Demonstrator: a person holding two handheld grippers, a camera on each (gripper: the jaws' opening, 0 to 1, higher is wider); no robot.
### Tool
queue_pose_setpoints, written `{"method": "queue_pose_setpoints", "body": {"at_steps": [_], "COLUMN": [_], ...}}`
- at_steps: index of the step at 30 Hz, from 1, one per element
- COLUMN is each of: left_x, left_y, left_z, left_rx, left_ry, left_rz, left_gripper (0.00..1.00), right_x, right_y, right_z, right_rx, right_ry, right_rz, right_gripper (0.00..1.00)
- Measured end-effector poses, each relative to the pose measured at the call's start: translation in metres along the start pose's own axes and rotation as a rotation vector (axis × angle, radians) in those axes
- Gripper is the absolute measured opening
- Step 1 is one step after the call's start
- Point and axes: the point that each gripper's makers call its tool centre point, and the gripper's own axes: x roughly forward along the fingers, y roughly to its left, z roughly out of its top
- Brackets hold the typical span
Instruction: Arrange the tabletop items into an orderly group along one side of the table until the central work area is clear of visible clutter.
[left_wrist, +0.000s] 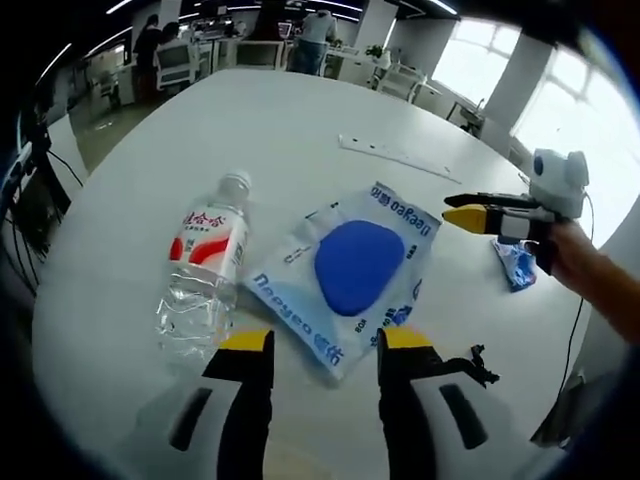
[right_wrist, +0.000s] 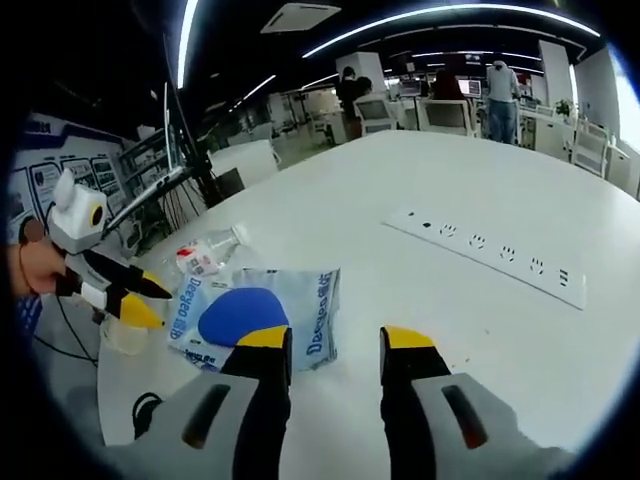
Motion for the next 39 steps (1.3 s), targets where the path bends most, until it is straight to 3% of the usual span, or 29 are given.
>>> {"method": "queue_pose_setpoints", "body": {"at_steps": [17, 30, 39], "left_x": [0.015, 0.022, 0.024], "left_y": [0.003, 0.007, 0.008], "left_z": [-0.007, -0.013, -0.017], "left_rx": [-0.024, -0.027, -0.031], "left_ry": [0.052, 0.079, 0.098], "left_rz": [0.016, 0.03, 0.032], "left_gripper": [0.29, 0.17, 0.09], "right_x": [0.012, 0.016, 0.016], "right_y": [0.001, 0.006, 0.004], "right_z": [-0.014, -0.024, -0.023], "right_rx": [0.044, 0.065, 0.052], "right_ry": [0.036, 0.058, 0.056], "right_rz": [0.027, 0.052, 0.048], "right_gripper": [0.24, 0.06, 0.01]}}
